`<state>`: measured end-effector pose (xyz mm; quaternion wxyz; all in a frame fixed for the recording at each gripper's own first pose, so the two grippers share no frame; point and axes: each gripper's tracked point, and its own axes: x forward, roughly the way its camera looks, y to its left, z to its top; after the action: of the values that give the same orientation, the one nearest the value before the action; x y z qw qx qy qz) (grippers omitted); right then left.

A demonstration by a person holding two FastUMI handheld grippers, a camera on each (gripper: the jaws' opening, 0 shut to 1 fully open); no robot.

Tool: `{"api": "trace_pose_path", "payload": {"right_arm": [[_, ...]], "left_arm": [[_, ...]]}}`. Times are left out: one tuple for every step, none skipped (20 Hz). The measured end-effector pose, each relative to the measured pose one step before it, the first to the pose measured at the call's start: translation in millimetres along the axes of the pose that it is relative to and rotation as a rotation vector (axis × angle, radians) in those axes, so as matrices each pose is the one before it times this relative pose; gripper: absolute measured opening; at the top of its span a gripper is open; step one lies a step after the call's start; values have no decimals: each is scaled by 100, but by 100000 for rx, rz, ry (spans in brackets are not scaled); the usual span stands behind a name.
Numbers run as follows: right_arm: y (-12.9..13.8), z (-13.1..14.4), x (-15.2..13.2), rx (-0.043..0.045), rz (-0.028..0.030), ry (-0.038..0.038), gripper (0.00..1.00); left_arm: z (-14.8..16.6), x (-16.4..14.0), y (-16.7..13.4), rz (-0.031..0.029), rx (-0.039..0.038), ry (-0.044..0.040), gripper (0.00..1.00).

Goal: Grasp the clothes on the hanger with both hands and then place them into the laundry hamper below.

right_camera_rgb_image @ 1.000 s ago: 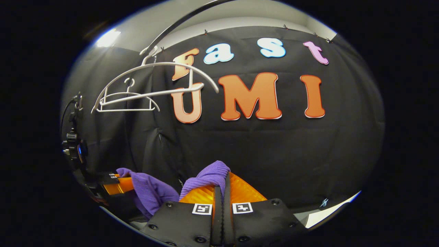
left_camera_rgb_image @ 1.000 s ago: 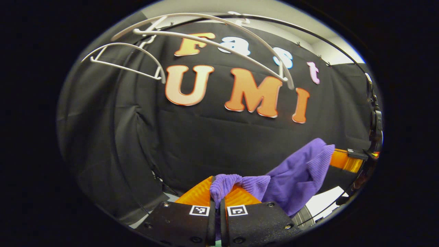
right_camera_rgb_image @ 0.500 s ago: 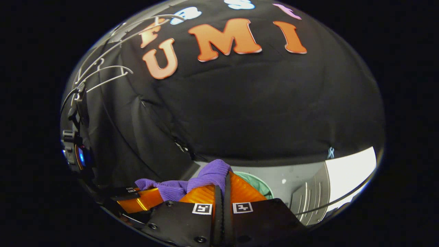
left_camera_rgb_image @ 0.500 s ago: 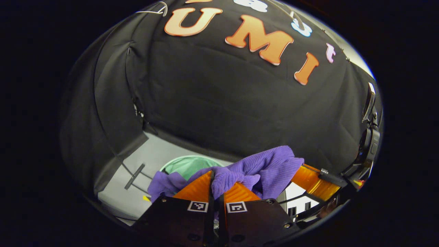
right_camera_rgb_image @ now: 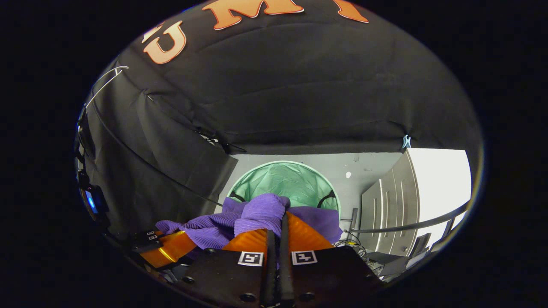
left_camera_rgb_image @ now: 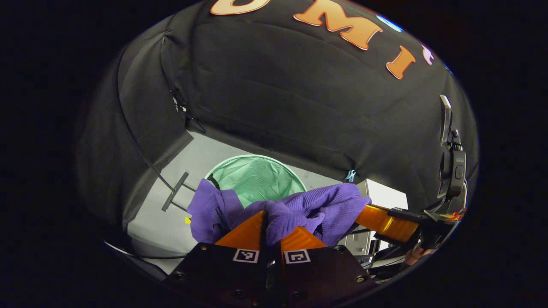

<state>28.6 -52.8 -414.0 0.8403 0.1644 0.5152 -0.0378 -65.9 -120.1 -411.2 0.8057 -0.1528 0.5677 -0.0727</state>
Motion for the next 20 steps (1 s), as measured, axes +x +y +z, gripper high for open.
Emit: {"api": "trace_pose_path", "payload": {"right_arm": [[7, -223, 223, -237, 46, 704, 11], [88, -101, -45, -92, 470, 560, 19], [142, -51, -47, -232, 106, 282, 23], [39, 76, -59, -584, -264, 24, 28], [-44, -120, 75, -758, -316, 79, 46], [90, -165, 39, -574, 50, 390, 60], [292, -112, 31, -404, 59, 678, 75], [130, -256, -23, -324, -156, 862, 83], [134, -48, -157, 257, 20, 526, 91], [82, -93, 20, 307, -255, 198, 98], [-316, -83, 55, 490, -180, -232, 98], [-88, 7, -41, 405, -186, -453, 98], [-122, -91, -43, 288, -125, -405, 98], [19, -86, -7, 162, -3, -169, 98], [62, 54, -172, -23, 3, -59, 98], [50, -71, -116, -112, 104, -27, 98], [-37, -175, 54, -198, 34, -254, 98], [-10, -85, 5, -305, -127, -397, 98], [71, 31, -45, -100, -65, -519, 98], [44, 173, -129, 79, -74, -789, 98]], "left_arm": [[-395, 124, 662, 1392, -1771, 967, 10], [-371, 240, 461, 640, -1940, 1166, 12], [-270, -84, 319, 433, -1920, 1313, 15], [-377, -14, 72, 638, -1331, 1213, 34], [-162, -163, 202, 1232, -508, 762, 30], [-287, 120, 458, 1568, 92, 1068, 44], [-575, 193, 474, 1916, 577, 1373, 57], [-402, 163, 346, 1534, 575, 1602, 71], [-29, 166, 122, 484, -47, 1106, 77], [-29, -222, -89, -180, -565, 373, 93], [192, -134, 3, -195, -321, -162, 94], [-130, -4, -59, -175, 81, -481, 94], [-10, 39, -123, -538, 305, -660, 94], [62, -60, -211, -1314, 456, -923, 94], [273, -137, -470, -1996, 338, -1407, 94], [445, -243, -391, -1589, 338, -1675, 95], [572, -292, -279, -1054, 715, -1956, 95], [456, -305, -167, -758, 703, -1841, 94], [444, -253, -190, -615, 811, -1620, 94], [338, -199, -21, -400, 609, -1218, 94]]}}
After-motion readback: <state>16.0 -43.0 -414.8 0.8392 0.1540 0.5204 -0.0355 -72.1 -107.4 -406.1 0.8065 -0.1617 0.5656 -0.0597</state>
